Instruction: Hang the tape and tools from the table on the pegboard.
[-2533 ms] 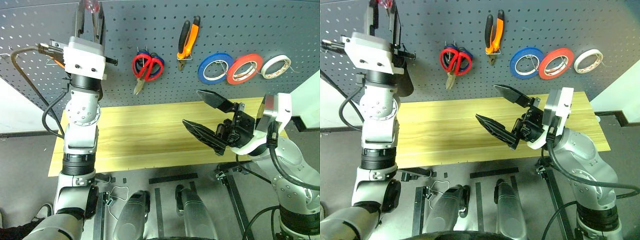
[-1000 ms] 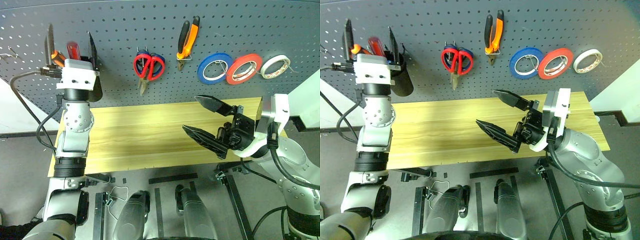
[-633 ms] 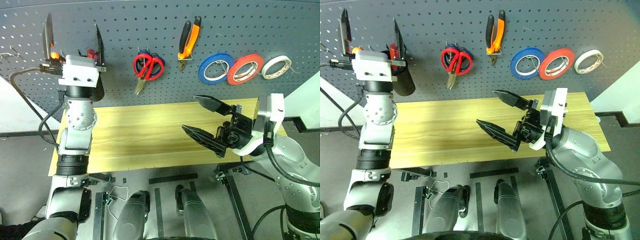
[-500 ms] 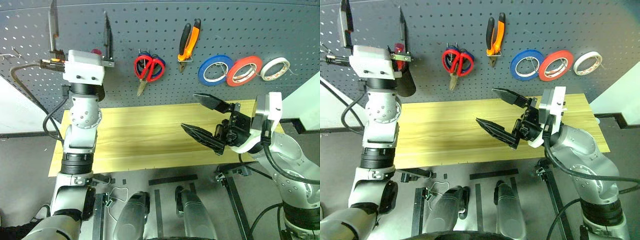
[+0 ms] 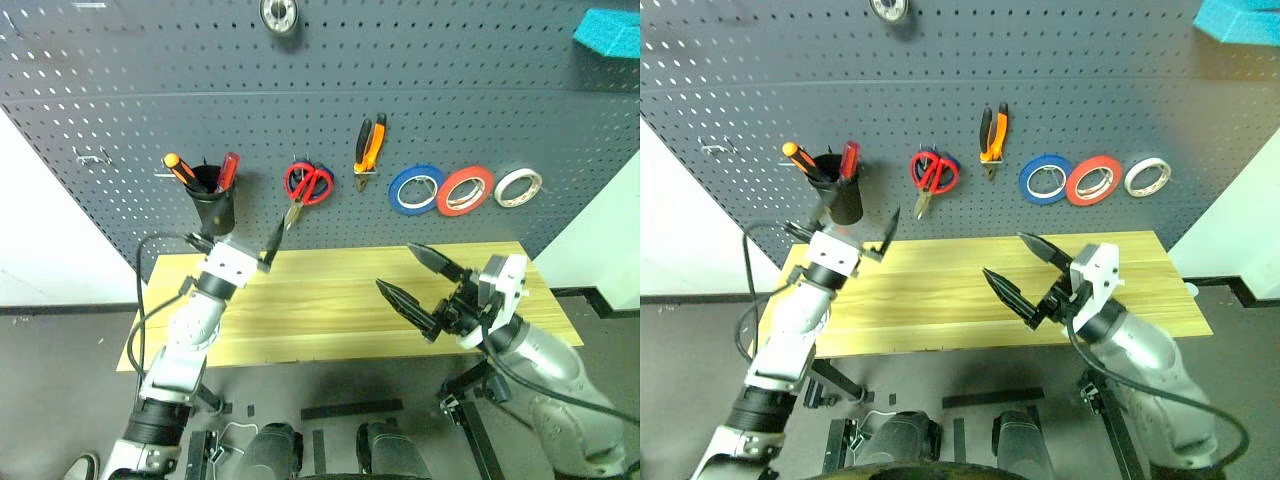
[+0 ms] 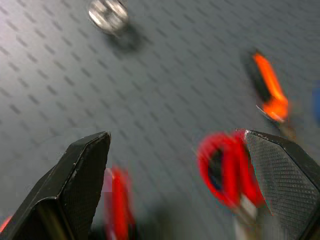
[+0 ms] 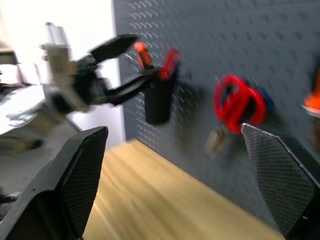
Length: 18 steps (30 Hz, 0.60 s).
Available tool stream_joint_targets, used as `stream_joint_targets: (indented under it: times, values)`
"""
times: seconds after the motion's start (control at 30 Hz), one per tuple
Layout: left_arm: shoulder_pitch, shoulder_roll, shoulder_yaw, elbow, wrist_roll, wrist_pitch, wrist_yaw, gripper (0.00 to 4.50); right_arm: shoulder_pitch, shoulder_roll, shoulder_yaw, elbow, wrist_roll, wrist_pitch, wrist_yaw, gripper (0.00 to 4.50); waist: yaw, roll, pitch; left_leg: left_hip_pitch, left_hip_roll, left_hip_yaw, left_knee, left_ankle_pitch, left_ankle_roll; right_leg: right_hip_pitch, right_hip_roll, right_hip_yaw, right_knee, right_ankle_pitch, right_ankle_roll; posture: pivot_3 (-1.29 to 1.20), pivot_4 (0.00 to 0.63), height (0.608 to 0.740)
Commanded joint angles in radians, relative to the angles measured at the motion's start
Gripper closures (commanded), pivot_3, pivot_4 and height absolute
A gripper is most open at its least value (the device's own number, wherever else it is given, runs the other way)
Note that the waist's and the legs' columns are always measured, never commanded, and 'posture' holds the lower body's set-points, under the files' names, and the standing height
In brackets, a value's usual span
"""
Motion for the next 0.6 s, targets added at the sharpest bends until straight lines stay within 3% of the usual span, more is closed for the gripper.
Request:
stream_joint_targets:
  times: [0.03,0.07,0.1,0.13,0.17,0.2,0.27,0.43,0.6]
  values:
    - [0.017,0.003,-0.044,0.143,-0.019,-0.007,-0.077,0.02,0.061,0.078,-0.017,0.177,-0.164,-0.168,-0.095,0.00,-0.005,0.014,-0.033,-0.012,0.018,0.001,-0.004,0.000,-0.001,0.010,0.011,-0.008,-0.023,0.021,-0.008,0.03,0.000,0.740]
    - [0.027,0.007,-0.053,0.189,-0.026,-0.008,-0.101,0.02,0.081,0.098,-0.023,0.233,-0.198,-0.210,-0.114,0.00,0.005,0.006,-0.036,-0.022,0.029,0.017,-0.007,0.000,0.000,0.003,-0.002,-0.026,0.031,-0.004,-0.014,0.03,0.000,0.740]
    - [0.036,0.004,-0.056,0.231,-0.048,0.017,-0.133,0.02,0.098,0.114,-0.030,0.285,-0.224,-0.242,-0.131,0.00,0.009,-0.010,-0.044,-0.018,0.032,0.038,-0.007,0.000,0.000,-0.003,-0.012,-0.027,0.110,-0.055,-0.021,0.02,0.000,0.740]
    - [0.048,0.007,-0.056,0.265,-0.068,0.019,-0.166,0.02,0.118,0.127,-0.041,0.331,-0.243,-0.276,-0.143,0.00,0.010,-0.014,-0.044,-0.014,0.027,0.057,-0.005,0.000,0.000,0.007,-0.019,-0.010,0.123,-0.113,-0.008,0.02,0.000,0.740]
    - [0.055,0.009,-0.053,0.290,-0.084,0.022,-0.190,0.02,0.131,0.136,-0.049,0.361,-0.252,-0.304,-0.147,0.00,0.008,-0.012,-0.043,-0.006,0.020,0.058,0.001,0.001,0.001,0.005,-0.023,0.001,0.127,-0.140,-0.002,0.02,0.000,0.740]
    - [0.063,0.007,-0.044,0.309,-0.114,0.065,-0.220,0.02,0.142,0.146,-0.060,0.375,-0.242,-0.324,-0.142,0.00,0.005,-0.006,-0.043,0.000,0.020,0.058,-0.001,0.003,-0.001,0.010,-0.022,0.002,0.126,-0.141,-0.005,0.01,0.000,0.740]
    - [0.074,0.005,-0.021,0.334,-0.161,0.097,-0.256,0.02,0.150,0.156,-0.082,0.385,-0.216,-0.346,-0.135,0.00,0.001,0.002,-0.046,0.002,0.023,0.058,-0.002,0.007,-0.006,0.013,-0.016,0.002,0.125,-0.139,-0.011,0.00,0.000,0.740]
    - [0.074,0.012,-0.033,0.375,-0.192,0.152,-0.349,0.02,0.112,0.137,-0.111,0.429,-0.175,-0.343,-0.083,0.00,-0.026,-0.005,-0.049,0.003,0.023,0.058,-0.001,0.006,-0.003,0.016,-0.015,0.003,0.120,-0.134,-0.006,0.02,0.000,0.740]
    - [0.080,0.021,-0.064,0.365,-0.197,0.321,-0.438,0.02,0.068,0.116,-0.088,0.490,-0.181,-0.337,-0.015,0.00,-0.023,-0.006,-0.050,0.001,0.024,0.058,0.000,0.005,-0.001,0.020,-0.016,0.004,0.105,-0.125,-0.005,0.05,0.000,0.740]
